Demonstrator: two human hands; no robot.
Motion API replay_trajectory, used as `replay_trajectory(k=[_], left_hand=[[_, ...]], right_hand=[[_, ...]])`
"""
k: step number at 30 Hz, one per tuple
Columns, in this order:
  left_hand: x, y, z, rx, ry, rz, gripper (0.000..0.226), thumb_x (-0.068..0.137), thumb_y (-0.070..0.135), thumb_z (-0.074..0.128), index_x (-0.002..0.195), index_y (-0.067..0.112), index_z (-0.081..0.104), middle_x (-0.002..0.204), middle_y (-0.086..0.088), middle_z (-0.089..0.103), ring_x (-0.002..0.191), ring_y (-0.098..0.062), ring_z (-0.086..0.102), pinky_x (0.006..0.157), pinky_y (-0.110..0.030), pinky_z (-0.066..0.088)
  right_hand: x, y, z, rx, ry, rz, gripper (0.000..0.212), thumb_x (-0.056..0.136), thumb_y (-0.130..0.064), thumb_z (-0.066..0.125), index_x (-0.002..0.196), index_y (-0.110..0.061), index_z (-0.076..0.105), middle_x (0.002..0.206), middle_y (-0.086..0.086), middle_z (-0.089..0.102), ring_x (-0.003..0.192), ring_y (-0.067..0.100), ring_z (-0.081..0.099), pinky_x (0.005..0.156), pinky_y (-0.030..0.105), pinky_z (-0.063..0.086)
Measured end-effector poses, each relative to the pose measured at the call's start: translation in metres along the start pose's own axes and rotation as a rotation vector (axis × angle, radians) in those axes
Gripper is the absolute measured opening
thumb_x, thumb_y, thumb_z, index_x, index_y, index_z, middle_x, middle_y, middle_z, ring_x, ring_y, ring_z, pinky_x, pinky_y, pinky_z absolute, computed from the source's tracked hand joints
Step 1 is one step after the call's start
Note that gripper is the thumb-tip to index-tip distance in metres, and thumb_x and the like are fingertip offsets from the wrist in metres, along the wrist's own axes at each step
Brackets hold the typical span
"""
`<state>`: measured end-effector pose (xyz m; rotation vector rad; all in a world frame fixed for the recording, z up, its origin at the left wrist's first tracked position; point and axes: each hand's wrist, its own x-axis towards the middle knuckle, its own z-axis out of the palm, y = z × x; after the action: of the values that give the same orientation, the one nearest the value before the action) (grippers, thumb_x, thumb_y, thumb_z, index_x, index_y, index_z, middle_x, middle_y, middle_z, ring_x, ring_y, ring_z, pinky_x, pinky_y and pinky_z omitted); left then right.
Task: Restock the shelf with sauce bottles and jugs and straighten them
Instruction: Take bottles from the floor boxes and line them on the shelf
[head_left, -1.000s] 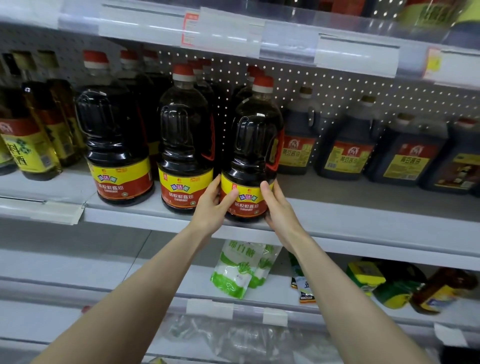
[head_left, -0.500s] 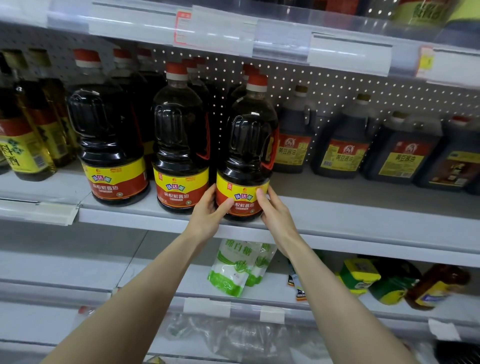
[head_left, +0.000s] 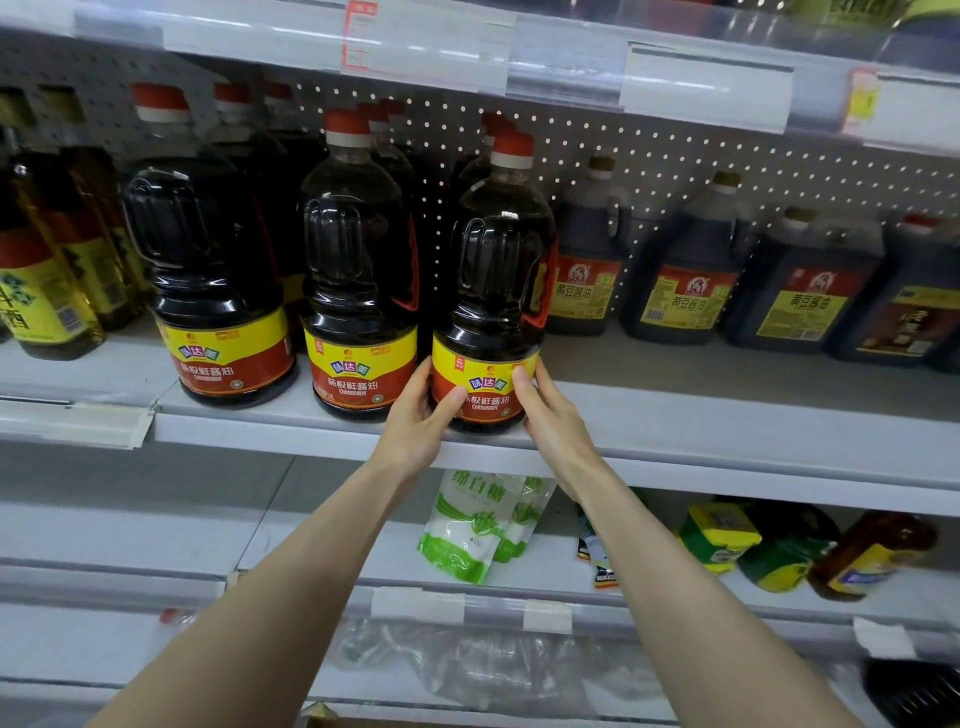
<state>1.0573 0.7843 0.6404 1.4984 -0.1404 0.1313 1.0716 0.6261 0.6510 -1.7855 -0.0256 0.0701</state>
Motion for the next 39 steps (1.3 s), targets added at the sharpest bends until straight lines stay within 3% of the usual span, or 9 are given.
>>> replay_trajectory(k=[6,11,17,23,30,35,39], left_hand=[[-0.001,-0.003,-0.002,-0.004,0.005,0.001,0.051,0.096,0.013,0.053,0.144,0.02,0.036,0.133,0.009,0.053,0.116,0.008,0.052,0.089,-0.009,0.045],[0.001,-0.001,-0.002,0.003,0.007,0.002,0.054,0.096,0.015,0.053,0.147,0.02,0.035,0.137,0.007,0.052,0.12,0.003,0.051,0.088,-0.008,0.046],[0.001,-0.001,0.0,0.011,0.013,-0.01,0.055,0.096,0.016,0.053,0.147,0.02,0.034,0.138,0.007,0.051,0.121,0.002,0.05,0.087,-0.008,0.046],[0.001,0.003,0.002,0.035,0.026,-0.039,0.053,0.097,0.015,0.052,0.147,0.019,0.033,0.138,0.005,0.05,0.115,0.003,0.051,0.086,-0.009,0.046],[-0.014,0.022,-0.002,0.13,0.066,-0.127,0.062,0.094,0.02,0.06,0.148,0.009,0.031,0.147,-0.005,0.043,0.124,-0.007,0.043,0.097,-0.021,0.038],[-0.046,0.027,-0.003,0.248,0.122,-0.151,0.057,0.093,0.03,0.06,0.144,0.018,0.037,0.144,-0.006,0.044,0.128,-0.019,0.046,0.094,-0.03,0.04],[-0.071,0.028,0.01,0.251,0.048,-0.186,0.053,0.094,0.031,0.059,0.141,0.018,0.039,0.134,-0.004,0.052,0.112,-0.013,0.053,0.079,-0.017,0.041]], right_hand=[[-0.004,-0.004,0.001,-0.061,-0.016,0.011,0.085,0.074,-0.084,0.038,0.148,-0.049,0.019,0.151,-0.01,0.039,0.137,0.017,0.037,0.115,0.046,0.031],[-0.004,-0.011,0.0,-0.09,-0.033,0.011,0.074,0.086,-0.074,0.036,0.151,-0.045,0.015,0.152,-0.009,0.037,0.139,0.017,0.035,0.116,0.045,0.029],[-0.003,-0.01,-0.002,-0.099,-0.025,0.018,0.073,0.086,-0.074,0.035,0.151,-0.045,0.014,0.153,-0.008,0.035,0.14,0.018,0.034,0.116,0.045,0.028],[-0.002,-0.007,0.003,-0.06,-0.044,0.012,0.09,0.073,-0.086,0.037,0.15,-0.046,0.012,0.154,-0.009,0.035,0.14,0.018,0.033,0.116,0.048,0.027],[-0.023,-0.011,-0.004,0.103,0.05,-0.048,0.058,0.097,-0.039,0.051,0.149,-0.023,0.032,0.146,-0.004,0.044,0.126,0.007,0.043,0.107,0.028,0.037],[-0.055,0.0,-0.008,0.12,0.173,-0.021,0.05,0.095,-0.037,0.056,0.142,-0.022,0.045,0.136,-0.003,0.052,0.126,0.015,0.05,0.109,0.039,0.04],[-0.083,0.01,-0.018,0.11,0.206,-0.006,0.042,0.093,-0.035,0.06,0.133,-0.022,0.053,0.115,-0.01,0.056,0.118,0.016,0.055,0.104,0.038,0.045]])
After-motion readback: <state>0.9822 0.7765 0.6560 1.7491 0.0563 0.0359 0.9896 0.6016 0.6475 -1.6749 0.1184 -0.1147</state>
